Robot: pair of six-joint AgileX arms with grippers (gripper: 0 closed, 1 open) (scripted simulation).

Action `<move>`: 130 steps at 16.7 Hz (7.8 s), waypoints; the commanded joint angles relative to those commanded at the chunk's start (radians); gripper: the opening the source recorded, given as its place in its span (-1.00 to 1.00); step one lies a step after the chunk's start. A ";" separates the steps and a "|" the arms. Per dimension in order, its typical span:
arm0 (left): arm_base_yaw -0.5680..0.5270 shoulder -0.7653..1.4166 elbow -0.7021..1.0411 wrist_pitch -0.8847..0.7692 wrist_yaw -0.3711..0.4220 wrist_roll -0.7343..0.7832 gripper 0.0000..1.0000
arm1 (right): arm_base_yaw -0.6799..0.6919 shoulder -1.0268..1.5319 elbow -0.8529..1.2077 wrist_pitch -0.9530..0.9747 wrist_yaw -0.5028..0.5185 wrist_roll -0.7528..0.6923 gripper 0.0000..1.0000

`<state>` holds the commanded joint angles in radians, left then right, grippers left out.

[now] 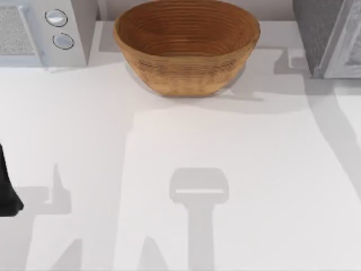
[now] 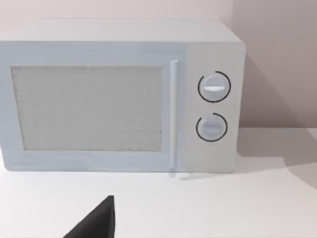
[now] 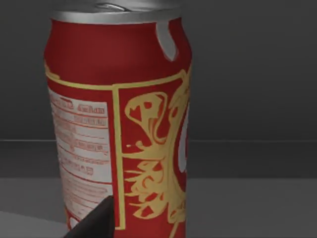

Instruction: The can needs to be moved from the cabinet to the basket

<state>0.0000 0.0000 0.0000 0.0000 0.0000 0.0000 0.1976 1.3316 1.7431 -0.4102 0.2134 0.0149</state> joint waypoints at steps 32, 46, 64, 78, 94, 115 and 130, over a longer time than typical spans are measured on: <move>0.000 0.000 0.000 0.000 0.000 0.000 1.00 | 0.099 0.270 0.215 0.061 0.112 -0.003 -0.51; 0.000 0.000 0.000 0.000 0.000 0.000 1.00 | 0.111 0.261 0.217 0.046 0.125 -0.005 -1.00; 0.000 0.000 0.000 0.000 0.000 0.000 1.00 | 0.468 -0.054 0.289 -0.352 0.478 -0.004 -1.00; 0.000 0.000 0.000 0.000 0.000 0.000 1.00 | 0.142 -0.677 -0.777 0.020 0.144 -0.012 -1.00; 0.000 0.000 0.000 0.000 0.000 0.000 1.00 | -0.198 -1.332 -1.743 0.410 -0.213 -0.015 -1.00; 0.000 0.000 0.000 0.000 0.000 0.000 1.00 | 0.261 0.090 -0.640 0.786 0.264 0.004 -1.00; 0.000 0.000 0.000 0.000 0.000 0.000 1.00 | 0.499 0.880 -0.090 0.956 0.507 0.009 -1.00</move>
<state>0.0000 0.0000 0.0000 0.0000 0.0000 0.0000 0.6970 2.2116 1.6531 0.5459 0.7204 0.0242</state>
